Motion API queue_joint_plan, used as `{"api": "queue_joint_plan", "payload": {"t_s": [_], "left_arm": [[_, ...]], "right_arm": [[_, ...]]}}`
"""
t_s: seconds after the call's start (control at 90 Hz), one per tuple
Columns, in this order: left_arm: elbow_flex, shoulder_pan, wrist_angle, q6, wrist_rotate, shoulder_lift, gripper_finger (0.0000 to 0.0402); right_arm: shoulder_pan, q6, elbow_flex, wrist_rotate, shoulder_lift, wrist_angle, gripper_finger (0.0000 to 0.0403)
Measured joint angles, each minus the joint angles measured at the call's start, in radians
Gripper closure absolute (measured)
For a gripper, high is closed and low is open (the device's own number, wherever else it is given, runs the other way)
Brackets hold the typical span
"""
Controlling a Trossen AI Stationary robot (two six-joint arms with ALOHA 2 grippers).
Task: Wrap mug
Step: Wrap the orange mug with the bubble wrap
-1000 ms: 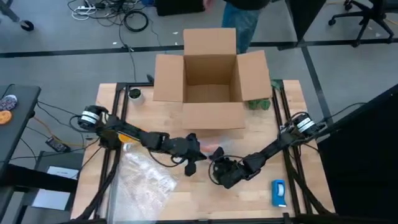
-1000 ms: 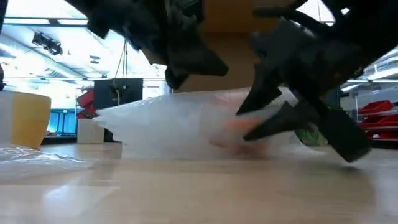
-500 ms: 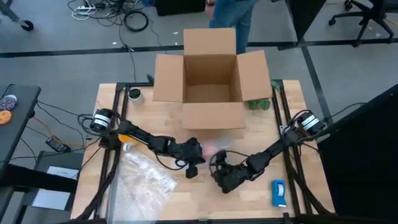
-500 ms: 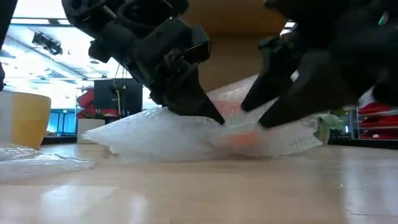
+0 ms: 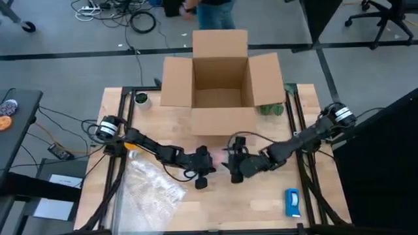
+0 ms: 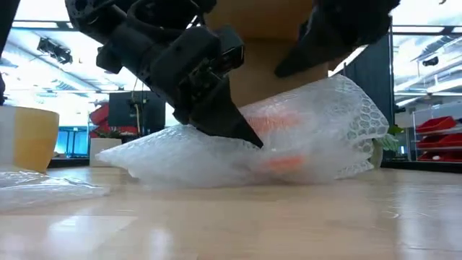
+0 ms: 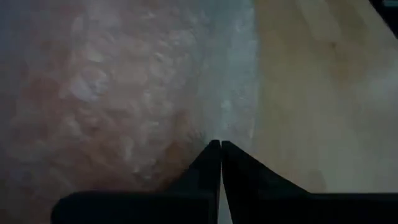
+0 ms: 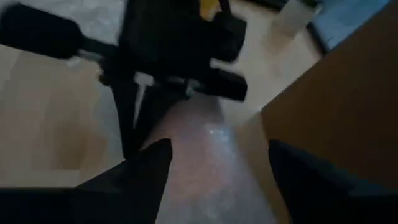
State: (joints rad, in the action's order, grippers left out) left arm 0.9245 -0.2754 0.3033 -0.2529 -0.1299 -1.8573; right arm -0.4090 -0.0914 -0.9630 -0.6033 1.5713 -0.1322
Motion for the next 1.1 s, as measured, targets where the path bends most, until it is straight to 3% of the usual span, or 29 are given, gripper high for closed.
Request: {"api": "queue_joint_plan", "payload": {"t_s": [0.1, 0.3, 0.478, 0.733, 1.1], "left_arm": [[0.003, -0.015, -0.039, -0.013, 0.010, 0.015, 0.0402], [0.085, -0.058, -0.299, 0.038, 0.064, 0.164, 0.0402], [0.119, -0.027, -0.308, 0.216, -0.078, 0.298, 0.0402], [0.115, 0.099, -0.257, 0.368, -0.121, 0.169, 0.0402], [0.116, 0.118, -0.201, 0.459, -0.138, 0.088, 0.0402]], "right_arm": [[0.029, -0.019, 0.000, 0.075, 0.063, 0.008, 0.0151], [0.012, -0.046, -0.005, 0.080, 0.118, 0.025, 0.0158], [-0.024, -0.033, -0.003, 0.036, 0.121, 0.029, 0.0158], [-0.042, -0.021, -0.002, 0.023, 0.123, 0.048, 0.0158], [-0.059, -0.079, -0.008, -0.034, 0.124, 0.028, 0.0154]]}}
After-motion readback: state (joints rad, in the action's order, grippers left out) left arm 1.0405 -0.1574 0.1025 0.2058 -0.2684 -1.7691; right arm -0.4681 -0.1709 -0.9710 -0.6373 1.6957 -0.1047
